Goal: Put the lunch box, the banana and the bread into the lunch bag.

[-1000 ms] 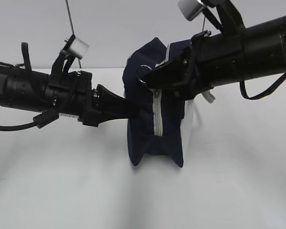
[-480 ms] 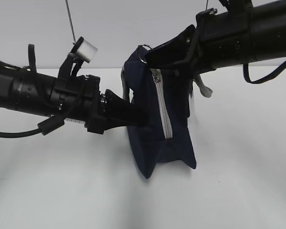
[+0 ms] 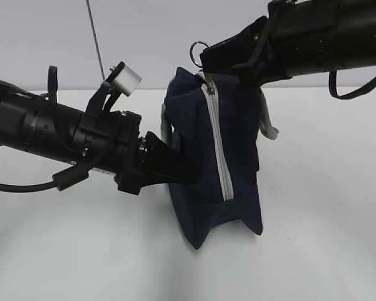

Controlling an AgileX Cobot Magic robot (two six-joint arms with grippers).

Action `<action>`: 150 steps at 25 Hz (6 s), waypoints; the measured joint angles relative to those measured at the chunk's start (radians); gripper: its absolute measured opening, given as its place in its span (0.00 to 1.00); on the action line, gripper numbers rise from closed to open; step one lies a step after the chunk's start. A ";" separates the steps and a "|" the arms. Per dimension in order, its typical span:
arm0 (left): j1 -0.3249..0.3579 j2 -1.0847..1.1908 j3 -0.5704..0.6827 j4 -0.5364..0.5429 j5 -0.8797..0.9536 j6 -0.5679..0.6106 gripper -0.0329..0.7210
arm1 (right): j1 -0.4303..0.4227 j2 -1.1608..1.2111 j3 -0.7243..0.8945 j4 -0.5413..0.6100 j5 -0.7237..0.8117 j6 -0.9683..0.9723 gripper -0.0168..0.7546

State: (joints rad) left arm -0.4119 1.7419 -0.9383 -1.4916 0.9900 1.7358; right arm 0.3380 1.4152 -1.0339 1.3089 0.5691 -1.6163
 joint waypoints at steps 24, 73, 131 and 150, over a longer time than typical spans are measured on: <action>-0.003 0.000 -0.002 0.092 0.039 -0.066 0.05 | -0.212 0.302 -0.282 -0.116 0.615 0.049 0.00; 0.122 -0.001 -0.009 0.035 0.127 -0.487 0.67 | -0.214 0.444 -0.515 -0.224 0.630 0.114 0.00; 0.090 -0.039 -0.119 0.173 0.036 -0.965 0.05 | -0.214 0.499 -0.535 -0.187 0.417 0.177 0.00; 0.090 -0.039 -0.119 0.231 0.121 -0.926 0.05 | -0.216 0.772 -0.804 -0.176 0.344 0.214 0.00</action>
State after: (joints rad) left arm -0.3218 1.7024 -1.0578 -1.2604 1.1108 0.8098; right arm 0.1223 2.1872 -1.8378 1.1326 0.9135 -1.4025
